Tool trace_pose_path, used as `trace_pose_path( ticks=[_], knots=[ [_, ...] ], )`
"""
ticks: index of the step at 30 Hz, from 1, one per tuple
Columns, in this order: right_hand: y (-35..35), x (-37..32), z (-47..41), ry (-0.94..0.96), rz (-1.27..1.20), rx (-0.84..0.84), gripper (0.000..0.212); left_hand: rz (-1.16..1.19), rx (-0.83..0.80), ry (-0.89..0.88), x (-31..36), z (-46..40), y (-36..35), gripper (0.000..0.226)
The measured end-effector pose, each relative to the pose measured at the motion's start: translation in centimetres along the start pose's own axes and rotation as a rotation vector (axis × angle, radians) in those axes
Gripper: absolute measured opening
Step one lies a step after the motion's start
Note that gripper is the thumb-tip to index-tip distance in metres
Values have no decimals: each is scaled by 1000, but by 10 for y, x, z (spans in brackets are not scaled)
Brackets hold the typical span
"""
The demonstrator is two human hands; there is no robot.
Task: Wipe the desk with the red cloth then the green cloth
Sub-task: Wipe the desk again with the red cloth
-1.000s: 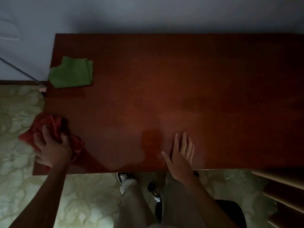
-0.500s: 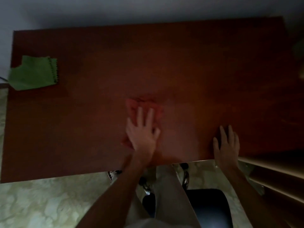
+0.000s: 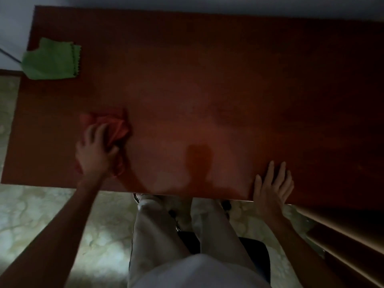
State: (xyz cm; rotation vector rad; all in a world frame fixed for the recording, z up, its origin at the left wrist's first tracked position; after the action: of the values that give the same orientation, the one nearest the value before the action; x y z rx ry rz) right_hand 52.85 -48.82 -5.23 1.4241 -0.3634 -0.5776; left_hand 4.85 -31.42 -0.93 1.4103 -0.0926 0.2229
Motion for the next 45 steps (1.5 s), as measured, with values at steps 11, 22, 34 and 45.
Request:
trace_pose_path(
  ticks=[11,22,34,45],
  knots=[
    [1,-2,-1,-13,-7,-17,59,121,-178,-274,214,155,-85,65],
    [4,0,-2,-27,-15,-29,60,-37,-200,-434,196,50,-53,62],
    [26,28,-10,15,-228,-106,52,-6,68,165,56,-106,8,72],
    [48,194,-26,-460,-391,52,54,0,11,-407,364,31,-88,69]
  ],
)
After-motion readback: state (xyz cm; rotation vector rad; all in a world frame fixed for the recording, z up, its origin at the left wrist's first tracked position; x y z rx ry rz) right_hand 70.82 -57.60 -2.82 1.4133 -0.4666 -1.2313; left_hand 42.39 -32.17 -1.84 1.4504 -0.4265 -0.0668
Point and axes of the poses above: each hand's wrist, its own z-axis away from the middle knuckle, its own y-axis out of the back of the hand, x = y × z, the point moved 6 cm from there along -z, towards the middle knuckle, and after that the axes turned 4 degrees about -y, right-handed, at the moved point
